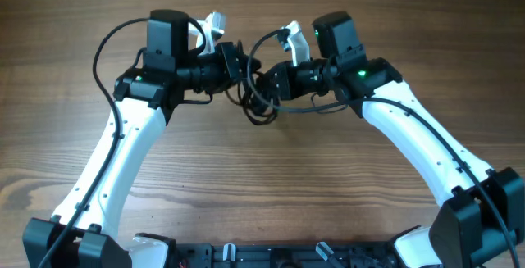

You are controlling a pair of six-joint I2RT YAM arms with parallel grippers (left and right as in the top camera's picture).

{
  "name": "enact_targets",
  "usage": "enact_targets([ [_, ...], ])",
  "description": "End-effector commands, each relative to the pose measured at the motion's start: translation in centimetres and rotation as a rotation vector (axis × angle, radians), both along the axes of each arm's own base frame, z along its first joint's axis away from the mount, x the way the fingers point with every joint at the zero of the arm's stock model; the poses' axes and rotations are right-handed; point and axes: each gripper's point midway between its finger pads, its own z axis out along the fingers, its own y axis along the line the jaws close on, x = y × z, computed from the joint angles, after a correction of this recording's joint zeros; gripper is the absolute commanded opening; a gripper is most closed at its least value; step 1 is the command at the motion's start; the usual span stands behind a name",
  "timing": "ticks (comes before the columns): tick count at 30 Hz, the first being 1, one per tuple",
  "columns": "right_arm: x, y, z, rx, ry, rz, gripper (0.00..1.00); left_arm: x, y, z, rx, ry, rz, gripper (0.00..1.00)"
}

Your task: Untangle cables

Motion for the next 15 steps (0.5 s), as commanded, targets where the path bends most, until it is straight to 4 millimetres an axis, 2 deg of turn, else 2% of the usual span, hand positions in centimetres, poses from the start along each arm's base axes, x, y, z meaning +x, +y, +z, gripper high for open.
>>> enact_targets([
  [1,3.0,-4.1,4.5,0.073,-0.009,-0.215,0.04,0.7,2.2,-2.0,0.133,0.030,0.108,0.04],
  [5,4.9,-8.7,7.1,0.088,-0.049,-0.394,0.04,0.7,2.9,-2.8,0.176,0.053,0.139,0.04],
  [8,5.2,-10.7,8.6,0.112,-0.057,-0.472,0.04,0.7,3.0,-2.8,0.179,0.053,0.142,0.04],
  [11,4.8,-10.7,9.4,0.143,-0.050,-0.466,0.04,0.5,3.1,-3.1,0.189,0.066,0.145,0.04],
  [15,4.2,-9.4,11.3,0.223,-0.081,-0.375,0.04,-0.5,3.7,-4.4,0.225,0.129,0.151,0.04],
])
